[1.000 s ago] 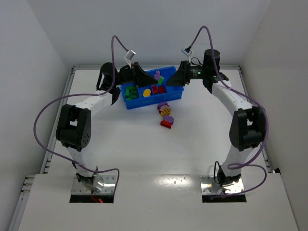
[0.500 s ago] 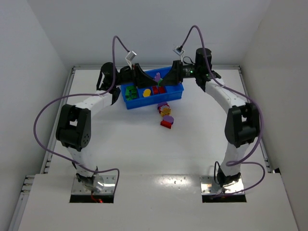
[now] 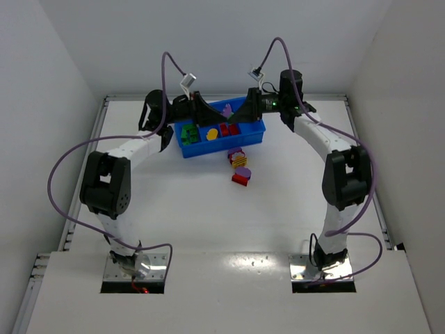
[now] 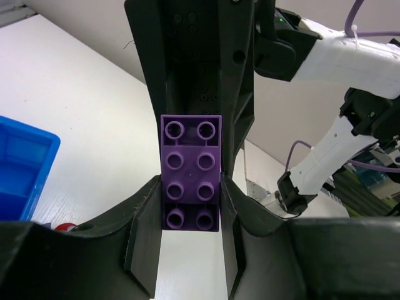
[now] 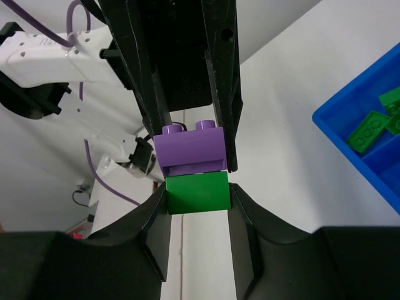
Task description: Sort the legos into containers by color
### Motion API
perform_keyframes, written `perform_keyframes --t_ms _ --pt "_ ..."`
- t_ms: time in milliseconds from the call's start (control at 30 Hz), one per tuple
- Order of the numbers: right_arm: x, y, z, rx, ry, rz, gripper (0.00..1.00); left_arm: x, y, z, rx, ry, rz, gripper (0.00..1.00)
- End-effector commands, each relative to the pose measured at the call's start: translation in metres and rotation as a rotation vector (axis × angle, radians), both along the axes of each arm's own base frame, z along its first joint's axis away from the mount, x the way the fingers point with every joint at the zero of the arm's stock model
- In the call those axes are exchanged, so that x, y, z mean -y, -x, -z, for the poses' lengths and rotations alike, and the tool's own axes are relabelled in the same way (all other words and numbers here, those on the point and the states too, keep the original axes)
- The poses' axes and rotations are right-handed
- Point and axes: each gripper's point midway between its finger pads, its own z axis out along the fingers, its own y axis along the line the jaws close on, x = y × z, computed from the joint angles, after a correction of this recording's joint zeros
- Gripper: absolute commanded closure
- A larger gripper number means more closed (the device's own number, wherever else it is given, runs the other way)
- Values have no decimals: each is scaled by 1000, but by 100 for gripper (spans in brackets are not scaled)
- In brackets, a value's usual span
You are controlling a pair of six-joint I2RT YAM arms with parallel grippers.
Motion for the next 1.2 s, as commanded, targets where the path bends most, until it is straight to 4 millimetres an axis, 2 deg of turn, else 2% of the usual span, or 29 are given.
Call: perform_keyframes --t_ms 0,33,100,133,167,267,300,367,400,433,467,500,533,567,600,633,667,700,733,767,800,867,967,1000,1033,1067,1100,1133,1167 --pt "5 -2 -20 112 -10 18 99 -11 8 -30 118 24 -39 87" --pt "11 0 -13 81 7 28 99 -17 4 -29 114 25 -65 87" --pt "18 4 -11 157 33 26 99 -38 -10 -32 142 6 -146 87" --pt "21 5 -1 161 72 38 100 -58 -26 -32 161 -23 -245 87" --pt "22 9 3 125 81 36 100 -67 -32 -32 198 -37 -270 87" --pt "25 10 5 173 112 42 100 -102 -51 -46 233 -87 -416 87" --pt "25 6 0 204 115 54 100 -124 -61 -48 256 -114 -481 88" --pt "17 -5 14 183 156 72 100 -147 -66 -56 260 -130 -575 88" --pt "7 -10 7 215 157 69 100 -164 -71 -58 285 -161 -633 88" --pt "1 -18 9 216 175 90 100 -172 -74 -51 241 -195 -696 88" --pt "-8 -30 25 201 199 100 100 -180 -68 -63 273 -210 -736 88" --pt "-26 -35 15 238 205 100 100 -186 -67 -61 297 -249 -771 88" --pt "-34 -49 20 246 235 144 100 -195 -67 -59 271 -276 -826 88" --pt "-43 -55 26 239 254 160 100 -198 -59 -64 269 -278 -849 88" --pt "-54 -71 33 246 263 182 100 -200 -57 -63 266 -297 -864 88" --pt "-66 -79 43 235 297 225 100 -205 -54 -52 212 -330 -882 88" --pt "-72 -85 49 239 314 243 100 -207 -52 -50 203 -346 -892 88" --pt "-80 -93 48 264 314 261 100 -208 -50 -49 191 -352 -899 88" --pt "-89 -100 70 251 355 286 100 -208 -43 -50 200 -361 -898 88" --pt "-94 -106 73 262 366 307 100 -210 -39 -48 204 -375 -905 88" --pt "-98 -109 82 261 387 325 100 -212 -36 -42 193 -382 -915 88" --pt "-109 -118 107 276 443 360 100 -213 -29 -45 213 -388 -926 88" --pt "-124 -124 131 292 475 368 100 -213 -25 -32 184 -401 -919 88" --pt "-131 -125 131 306 477 377 100 -213 -23 -30 181 -402 -919 88" --pt "-135 -124 141 300 496 381 100 -213 -23 -30 181 -402 -919 88" --pt "-132 -131 151 299 522 412 100 -213 -23 -30 181 -402 -919 88" --pt "-136 -131 149 311 521 420 100 -213 -23 -30 181 -402 -919 88" --pt "-132 -136 162 305 554 450 100 -212 -22 -30 183 -400 -910 88" --pt "-137 -135 163 310 557 451 99 -212 -22 -28 174 -404 -908 88"
